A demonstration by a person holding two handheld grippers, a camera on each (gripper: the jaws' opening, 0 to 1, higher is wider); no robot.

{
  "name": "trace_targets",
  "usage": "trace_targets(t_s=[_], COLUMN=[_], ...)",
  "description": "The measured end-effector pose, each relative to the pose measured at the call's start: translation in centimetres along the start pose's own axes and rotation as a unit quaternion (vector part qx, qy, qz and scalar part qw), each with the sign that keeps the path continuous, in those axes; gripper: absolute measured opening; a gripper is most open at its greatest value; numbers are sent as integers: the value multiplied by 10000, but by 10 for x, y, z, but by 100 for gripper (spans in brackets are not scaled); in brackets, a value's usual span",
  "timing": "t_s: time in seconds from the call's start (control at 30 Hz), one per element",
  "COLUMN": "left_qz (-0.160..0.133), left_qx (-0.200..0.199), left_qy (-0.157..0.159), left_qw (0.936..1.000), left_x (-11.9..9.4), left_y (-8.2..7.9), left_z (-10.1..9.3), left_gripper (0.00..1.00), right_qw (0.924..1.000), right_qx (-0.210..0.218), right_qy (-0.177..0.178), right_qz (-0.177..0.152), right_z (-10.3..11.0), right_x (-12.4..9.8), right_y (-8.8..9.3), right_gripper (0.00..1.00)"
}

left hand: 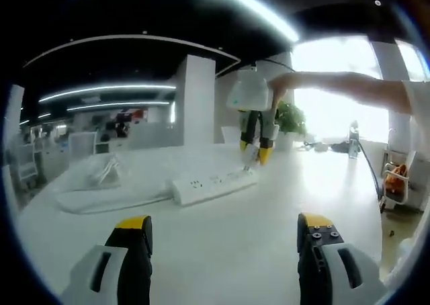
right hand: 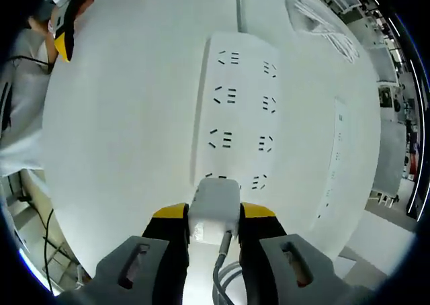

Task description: Straighten the power strip on the desk, plug the charger into it

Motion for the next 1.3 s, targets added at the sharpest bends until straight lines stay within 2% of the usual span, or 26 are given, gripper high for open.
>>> trace_targets(t_s=[0.33,0.83,0.93,1.2,1.23,1.27,1.3], left_qz=[-50,6,7,19,15,13,15], left_qx=[19,43,30,66,67,78,87], left_qy=[16,26,17,34,25,17,9], left_qw=[10000,10000,10000,10000,10000,10000,10000], left_x=[6,8,8,9,9,9,8], left_y=[-5,-1,0,1,1,1,2], left_z=[-1,-3,-3,-6,-6,-6,-5], left_gripper=[92,92,92,92,92,92,92], right_qw=[9999,9991,9987,9987,9977,9980,9981], right_qx=[-62,-4,-146,86,202,455,276], right_qy=[-29,-41,-25,-125,-101,-226,-173], right_qz=[146,413,483,496,633,384,529], right_z=[-3,-2,-3,-5,-7,-7,-9], right_x=[5,5,5,7,18,15,15], right_y=[-2,-7,-8,-12,-10,-21,-19], right_gripper=[26,26,26,26,26,26,26])
Point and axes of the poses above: the point that each gripper's makers call its tool centre point, and the gripper's own axes: x roughly forward along the fingers, z roughly to its left, y roughly out of its underside, the point moved 5 cm from there along -x, roughly backward along the fingers, and after that the axes turned 7 degrees about -y, right-handed, at the moved point
